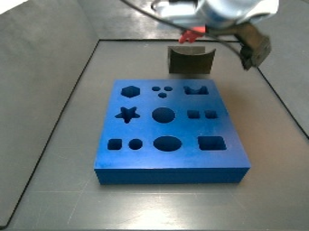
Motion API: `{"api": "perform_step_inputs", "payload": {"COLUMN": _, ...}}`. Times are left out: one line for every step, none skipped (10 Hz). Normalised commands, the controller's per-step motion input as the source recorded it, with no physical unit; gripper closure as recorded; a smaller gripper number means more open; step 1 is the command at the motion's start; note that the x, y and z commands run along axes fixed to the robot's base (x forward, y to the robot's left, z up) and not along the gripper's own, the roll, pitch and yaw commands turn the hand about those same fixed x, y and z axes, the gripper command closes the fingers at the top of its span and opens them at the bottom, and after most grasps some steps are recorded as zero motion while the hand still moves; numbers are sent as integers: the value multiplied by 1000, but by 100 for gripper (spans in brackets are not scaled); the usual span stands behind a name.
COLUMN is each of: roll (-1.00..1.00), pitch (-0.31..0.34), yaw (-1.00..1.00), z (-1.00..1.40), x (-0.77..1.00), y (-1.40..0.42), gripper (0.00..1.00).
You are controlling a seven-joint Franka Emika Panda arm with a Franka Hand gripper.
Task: Pick up the 3 prong object. Move up. Place the 3 prong object on the fixture. Regrasp the 3 prong object. Move to above the board. Insert the 3 prong object.
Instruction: Move to above the board.
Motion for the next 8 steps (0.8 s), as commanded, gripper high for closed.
{"api": "perform_step_inputs", "payload": {"roll": -8, "pitch": -88, "yaw": -46, "z": 1000, "x": -135, "y": -298, "gripper": 100}}
{"api": "perform_step_inputs", "payload": {"roll": -14, "pitch": -46, "yaw": -65, "z": 1000, "x": -132, "y": -270, "gripper": 100}}
{"api": "perform_step_inputs", "payload": {"roll": -17, "pitch": -13, "yaw": -79, "z": 1000, "x": -127, "y": -248, "gripper": 100}}
{"api": "perform_step_inputs", "payload": {"roll": -24, "pitch": 9, "yaw": -84, "z": 1000, "x": -122, "y": -228, "gripper": 100}}
{"api": "perform_step_inputs", "payload": {"roll": -33, "pitch": 59, "yaw": -76, "z": 1000, "x": -108, "y": -172, "gripper": 100}}
{"api": "perform_step_inputs", "payload": {"roll": -37, "pitch": 76, "yaw": -68, "z": 929, "x": -95, "y": -131, "gripper": 100}}
{"api": "perform_step_inputs", "payload": {"roll": -46, "pitch": 104, "yaw": -40, "z": 714, "x": -64, "y": -67, "gripper": 100}}
{"api": "perform_step_inputs", "payload": {"roll": -46, "pitch": 112, "yaw": -16, "z": 548, "x": -50, "y": -40, "gripper": 100}}
